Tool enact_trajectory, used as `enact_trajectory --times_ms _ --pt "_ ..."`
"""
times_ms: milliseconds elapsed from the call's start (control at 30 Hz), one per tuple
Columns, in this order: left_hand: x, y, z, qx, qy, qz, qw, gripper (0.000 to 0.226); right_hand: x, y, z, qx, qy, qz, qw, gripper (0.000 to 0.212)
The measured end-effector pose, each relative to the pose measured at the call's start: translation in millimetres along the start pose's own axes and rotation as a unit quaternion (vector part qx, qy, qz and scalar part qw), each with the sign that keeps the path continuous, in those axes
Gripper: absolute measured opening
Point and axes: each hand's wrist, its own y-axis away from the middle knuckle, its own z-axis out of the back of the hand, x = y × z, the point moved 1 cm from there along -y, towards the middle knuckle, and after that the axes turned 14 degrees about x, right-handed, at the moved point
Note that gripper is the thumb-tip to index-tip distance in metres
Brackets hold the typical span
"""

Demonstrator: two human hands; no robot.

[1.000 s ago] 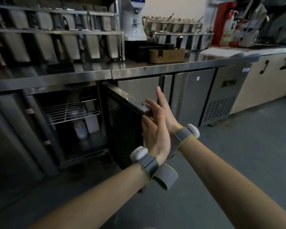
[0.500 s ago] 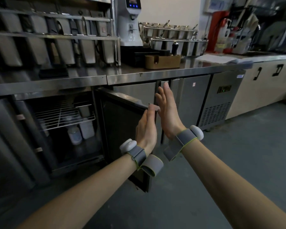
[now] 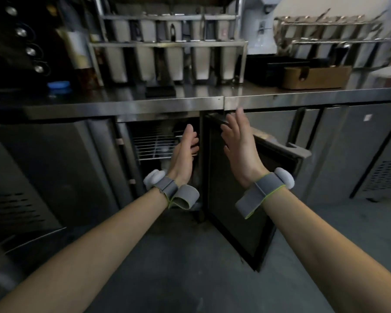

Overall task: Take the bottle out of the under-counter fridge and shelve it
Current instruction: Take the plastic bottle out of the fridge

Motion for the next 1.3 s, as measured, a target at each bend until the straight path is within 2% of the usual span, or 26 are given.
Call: enact_trajectory --times_ms 67,233,267,333,367,400,433,467,567,633,767,900,1033,1200,1300 --pt "5 0 30 -0.018 -0.001 0.011 1.000 0.072 -13 -9 -9 0.025 0.003 -0.009 1.000 0.107" --pt "21 -4 78 -0.035 0.017 0.033 0.999 0.076 -43 -23 -24 0.049 0.012 -0.029 0.998 0.102" --pt "27 -7 86 -0.036 0.022 0.037 0.998 0.077 -52 -27 -25 0.051 0.015 -0.025 0.998 0.094" --pt "50 -16 102 -0.043 0.040 0.047 0.997 0.078 -81 -44 -28 0.078 0.016 -0.025 0.996 0.048" --pt "61 -21 110 -0.046 0.046 0.056 0.996 0.078 -93 -52 -29 0.093 -0.008 -0.029 0.995 0.035" --pt "75 -23 116 -0.047 0.050 0.068 0.995 0.079 -107 -59 -30 0.094 -0.025 -0.037 0.995 0.032" --pt "79 -24 116 -0.045 0.052 0.076 0.995 0.081 -115 -62 -28 0.083 -0.028 -0.038 0.995 0.033" --pt "88 -24 119 -0.043 0.058 0.086 0.994 0.083 -127 -66 -28 0.070 -0.029 -0.055 0.996 0.044" --pt "108 -37 130 -0.039 0.052 0.103 0.993 0.088 -147 -91 -29 0.057 -0.019 -0.089 0.994 0.109" --pt "121 -51 136 -0.041 0.047 0.107 0.992 0.091 -160 -107 -28 0.058 -0.034 -0.107 0.992 0.124" --pt "148 -83 147 -0.053 0.068 0.109 0.990 0.077 -193 -136 -21 0.037 -0.046 -0.111 0.992 0.118" --pt "169 -93 149 -0.029 0.079 0.103 0.991 0.076 -221 -146 -17 0.031 -0.037 -0.126 0.991 0.120" --pt "190 -104 157 -0.030 0.086 0.117 0.989 0.098 -239 -160 -14 0.024 -0.048 -0.128 0.990 0.125" --pt "183 -111 165 -0.029 0.081 0.103 0.991 0.098 -237 -172 -18 0.035 -0.045 -0.127 0.990 0.115" --pt "164 -113 167 -0.034 0.076 0.094 0.992 0.101 -225 -178 -23 0.032 -0.032 -0.122 0.991 0.118"
